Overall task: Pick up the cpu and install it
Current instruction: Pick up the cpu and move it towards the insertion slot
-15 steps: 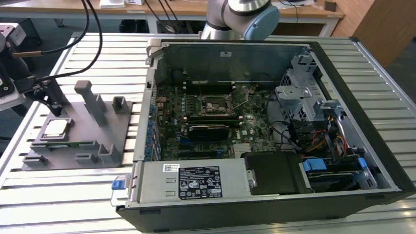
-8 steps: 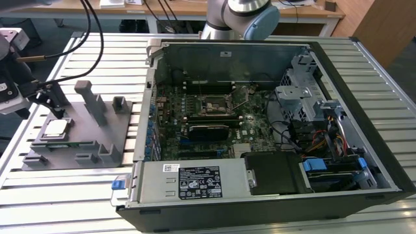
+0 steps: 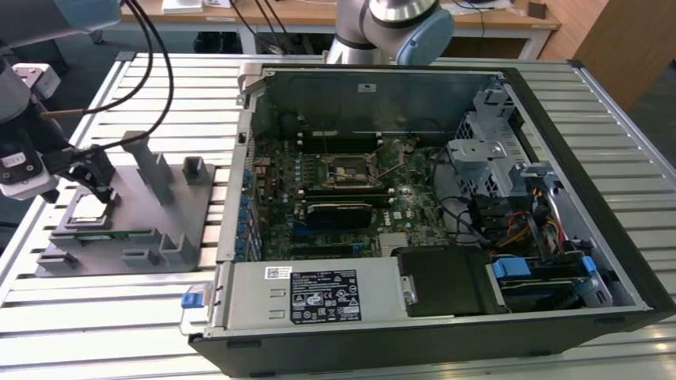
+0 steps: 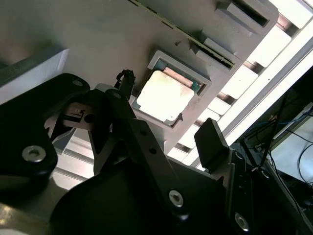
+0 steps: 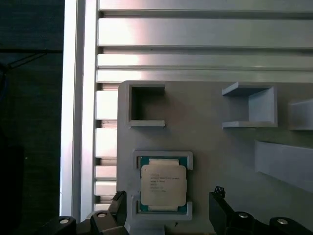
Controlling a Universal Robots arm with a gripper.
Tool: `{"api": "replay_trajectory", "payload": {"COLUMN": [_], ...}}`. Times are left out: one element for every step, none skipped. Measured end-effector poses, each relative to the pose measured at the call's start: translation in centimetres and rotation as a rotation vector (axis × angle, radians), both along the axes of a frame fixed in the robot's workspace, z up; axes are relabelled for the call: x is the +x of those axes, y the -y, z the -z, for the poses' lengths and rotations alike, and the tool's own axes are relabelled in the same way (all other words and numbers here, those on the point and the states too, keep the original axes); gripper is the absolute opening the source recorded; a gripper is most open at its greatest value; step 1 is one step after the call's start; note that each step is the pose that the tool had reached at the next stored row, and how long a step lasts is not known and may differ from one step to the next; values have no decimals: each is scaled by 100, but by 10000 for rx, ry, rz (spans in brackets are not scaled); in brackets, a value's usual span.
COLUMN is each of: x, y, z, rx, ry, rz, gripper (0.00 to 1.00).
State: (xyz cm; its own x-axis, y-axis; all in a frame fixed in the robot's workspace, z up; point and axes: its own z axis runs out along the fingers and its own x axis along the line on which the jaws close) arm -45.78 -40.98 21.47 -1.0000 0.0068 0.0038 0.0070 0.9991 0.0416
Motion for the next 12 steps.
{"api": "replay_trajectory", "payload": {"x": [0, 0, 0, 0, 0, 0, 0, 0, 0, 0, 0, 0], "y": [0, 0, 0, 0, 0, 0, 0, 0, 0, 0, 0, 0], "z": [4, 8, 12, 16, 20, 23, 26, 30, 34, 37, 40, 43], "rx": [1, 0, 0, 0, 0, 0, 0, 0, 0, 0, 0, 0], "ry": [1, 1, 0, 1, 0, -1, -1, 1, 0, 1, 0, 0], "rz": [0, 0, 0, 0, 0, 0, 0, 0, -1, 0, 0, 0], "gripper": [76, 76, 76, 76, 76, 76, 76, 76, 76, 76, 76, 76]}}
